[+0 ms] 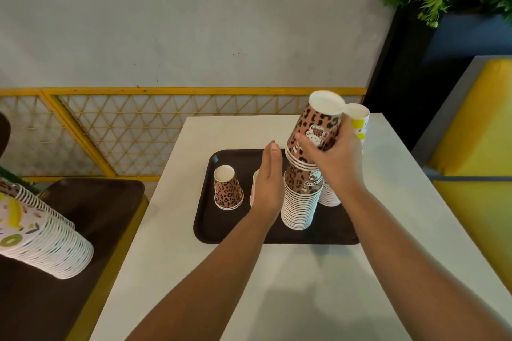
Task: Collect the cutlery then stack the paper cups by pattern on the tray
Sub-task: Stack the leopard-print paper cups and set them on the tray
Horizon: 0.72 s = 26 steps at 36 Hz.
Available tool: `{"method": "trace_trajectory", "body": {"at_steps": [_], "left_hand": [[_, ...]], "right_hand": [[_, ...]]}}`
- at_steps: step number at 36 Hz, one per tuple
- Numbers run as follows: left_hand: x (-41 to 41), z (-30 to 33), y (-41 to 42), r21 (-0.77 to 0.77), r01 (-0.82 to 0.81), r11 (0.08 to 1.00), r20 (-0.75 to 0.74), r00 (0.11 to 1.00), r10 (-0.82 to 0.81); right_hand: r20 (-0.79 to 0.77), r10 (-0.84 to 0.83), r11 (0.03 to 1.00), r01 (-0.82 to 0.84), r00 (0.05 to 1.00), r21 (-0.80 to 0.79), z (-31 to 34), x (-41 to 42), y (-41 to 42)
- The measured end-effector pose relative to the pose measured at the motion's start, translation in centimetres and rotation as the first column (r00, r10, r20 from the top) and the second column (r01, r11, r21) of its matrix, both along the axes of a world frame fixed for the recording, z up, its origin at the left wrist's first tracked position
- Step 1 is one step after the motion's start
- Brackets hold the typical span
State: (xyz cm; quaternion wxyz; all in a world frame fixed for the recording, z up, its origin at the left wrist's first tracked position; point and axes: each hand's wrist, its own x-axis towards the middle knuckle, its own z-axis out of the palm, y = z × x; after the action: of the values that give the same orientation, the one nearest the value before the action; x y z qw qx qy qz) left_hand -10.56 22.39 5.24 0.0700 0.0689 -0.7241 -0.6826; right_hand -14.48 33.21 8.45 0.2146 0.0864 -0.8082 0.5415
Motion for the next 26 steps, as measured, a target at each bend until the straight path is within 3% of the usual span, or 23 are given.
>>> {"method": "trace_trajectory", "body": {"at_steps": [5, 13, 26], "left_hand": [[-0.9, -1.7, 0.6, 0.105, 0.05, 0.993, 0.011, 0.999, -0.052], [-1.9, -4.1, 1.6, 0.125, 0.039, 0.991, 0.034, 0.998, -0.043], [0.5, -2.8, 1.7, 0.026, -0.017, 1.0, 0.063, 0.998, 0.015]], "right_hand": [[0.072, 0.04, 0.998, -0.043, 0.997, 0.037, -3.3, -0.2, -0.1], [0.137, 0.085, 0.996, -0.089, 0.987, 0.023, -6.0, -0.7, -0.2], [0.129, 0.09, 0.995, -0.095, 0.988, 0.034, -6.3, -0.2, -0.4]]}}
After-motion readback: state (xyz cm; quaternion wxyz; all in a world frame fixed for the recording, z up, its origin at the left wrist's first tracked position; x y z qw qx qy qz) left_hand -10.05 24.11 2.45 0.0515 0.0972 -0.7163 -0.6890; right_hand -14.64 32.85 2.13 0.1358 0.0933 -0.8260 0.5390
